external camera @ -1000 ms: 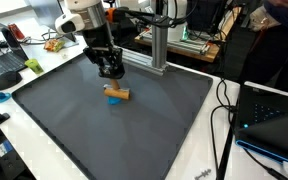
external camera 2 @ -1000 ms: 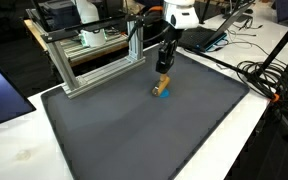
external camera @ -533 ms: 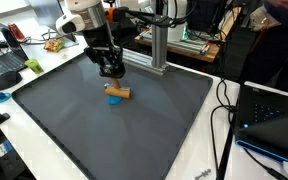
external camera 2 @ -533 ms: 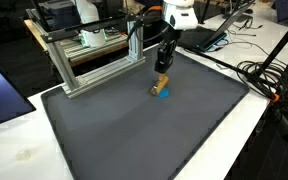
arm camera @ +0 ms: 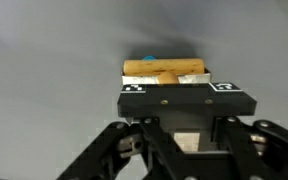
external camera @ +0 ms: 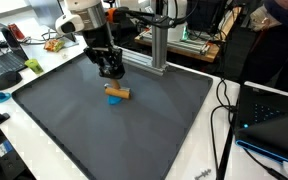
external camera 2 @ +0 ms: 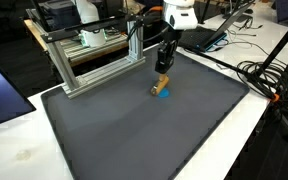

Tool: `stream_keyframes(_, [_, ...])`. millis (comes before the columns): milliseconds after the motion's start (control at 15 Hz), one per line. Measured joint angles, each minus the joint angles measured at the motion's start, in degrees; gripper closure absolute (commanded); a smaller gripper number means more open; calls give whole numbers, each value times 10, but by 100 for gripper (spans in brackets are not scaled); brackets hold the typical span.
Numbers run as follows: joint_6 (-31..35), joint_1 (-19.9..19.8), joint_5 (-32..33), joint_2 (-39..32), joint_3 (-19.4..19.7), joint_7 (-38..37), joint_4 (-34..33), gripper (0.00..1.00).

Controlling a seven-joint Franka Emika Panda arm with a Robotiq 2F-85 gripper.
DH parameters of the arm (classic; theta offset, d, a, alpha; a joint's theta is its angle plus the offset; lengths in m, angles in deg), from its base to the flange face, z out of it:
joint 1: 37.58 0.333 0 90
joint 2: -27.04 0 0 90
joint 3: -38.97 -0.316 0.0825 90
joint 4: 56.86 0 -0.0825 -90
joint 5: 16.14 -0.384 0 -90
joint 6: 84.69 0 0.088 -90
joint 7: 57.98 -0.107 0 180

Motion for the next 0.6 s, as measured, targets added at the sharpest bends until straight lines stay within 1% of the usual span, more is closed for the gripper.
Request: stream_keyframes(600, [7,1,0,-3,0,-27,-3,78])
